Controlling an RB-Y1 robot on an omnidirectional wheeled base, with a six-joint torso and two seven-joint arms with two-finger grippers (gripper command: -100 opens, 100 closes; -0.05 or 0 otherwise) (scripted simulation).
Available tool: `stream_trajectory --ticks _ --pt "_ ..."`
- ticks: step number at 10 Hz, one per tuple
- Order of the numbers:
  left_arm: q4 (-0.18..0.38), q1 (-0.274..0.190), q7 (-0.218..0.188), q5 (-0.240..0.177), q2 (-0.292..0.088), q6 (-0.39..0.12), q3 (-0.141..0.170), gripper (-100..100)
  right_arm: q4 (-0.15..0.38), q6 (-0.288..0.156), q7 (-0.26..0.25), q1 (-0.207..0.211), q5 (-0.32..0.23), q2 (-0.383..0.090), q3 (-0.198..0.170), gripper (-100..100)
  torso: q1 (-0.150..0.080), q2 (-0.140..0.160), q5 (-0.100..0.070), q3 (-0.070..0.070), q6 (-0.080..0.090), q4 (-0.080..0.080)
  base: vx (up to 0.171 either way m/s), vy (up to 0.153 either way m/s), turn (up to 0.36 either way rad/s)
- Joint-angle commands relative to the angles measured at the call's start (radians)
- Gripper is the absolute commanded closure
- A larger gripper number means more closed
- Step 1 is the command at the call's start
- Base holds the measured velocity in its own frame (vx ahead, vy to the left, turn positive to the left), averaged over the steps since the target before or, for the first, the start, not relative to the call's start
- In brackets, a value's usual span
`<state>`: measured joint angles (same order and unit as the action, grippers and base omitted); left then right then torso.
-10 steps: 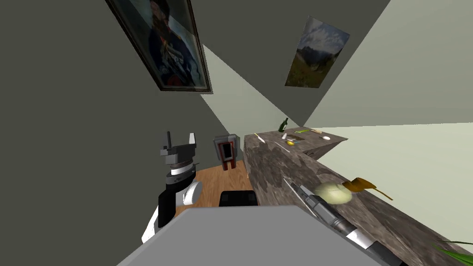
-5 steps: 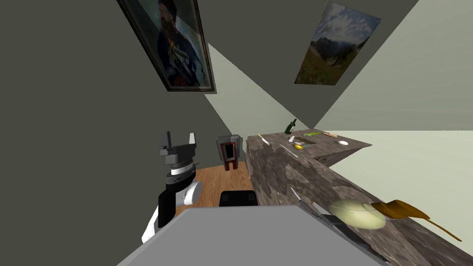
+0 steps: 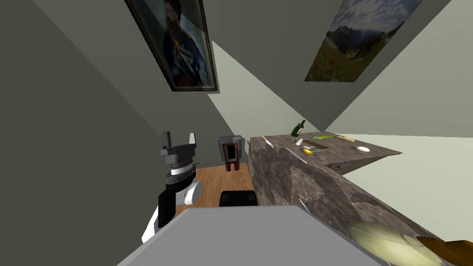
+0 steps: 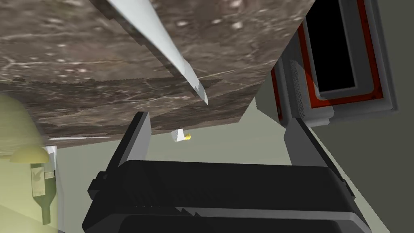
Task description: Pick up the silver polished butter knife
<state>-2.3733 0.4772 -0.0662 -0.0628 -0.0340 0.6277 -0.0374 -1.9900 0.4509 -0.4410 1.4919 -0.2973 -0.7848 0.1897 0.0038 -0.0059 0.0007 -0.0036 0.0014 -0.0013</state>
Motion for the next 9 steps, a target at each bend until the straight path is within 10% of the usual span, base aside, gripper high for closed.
stream_trajectory --ticks 1,6,7,8,9 --pt "0.000 0.000 0.000 0.000 0.000 0.000 0.000 0 0.012 -0.022 -0.032 0.042 -0.015 -0.030 -0.001 -100 0.000 0.000 0.000 0.000 0.000 0.000 0.043 0.001 0.094" --pt "0.000 0.000 0.000 0.000 0.000 0.000 0.000 0 0.017 -0.059 -0.093 0.137 -0.044 -0.079 0.000 -100 0.000 0.000 0.000 0.000 0.000 0.000 0.045 -0.004 0.065" --pt "0.000 0.000 0.000 0.000 0.000 0.000 0.000 0 0.018 -0.061 -0.096 0.138 -0.045 -0.079 0.000 0 0.000 0.001 0.000 0.001 0.000 0.000 0.000 0.000 0.000" --pt "0.000 0.000 0.000 0.000 0.000 0.000 0.000 0 0.042 -0.061 -0.094 0.110 -0.048 -0.074 -0.016 -100 0.000 0.002 0.000 0.001 0.000 0.001 0.002 0.006 0.058" --pt "0.000 0.000 0.000 0.000 0.000 0.000 0.000 0 0.058 -0.062 -0.092 0.091 -0.050 -0.071 -0.026 -100 0.001 0.003 0.000 0.002 0.000 0.001 0.003 0.011 0.079"
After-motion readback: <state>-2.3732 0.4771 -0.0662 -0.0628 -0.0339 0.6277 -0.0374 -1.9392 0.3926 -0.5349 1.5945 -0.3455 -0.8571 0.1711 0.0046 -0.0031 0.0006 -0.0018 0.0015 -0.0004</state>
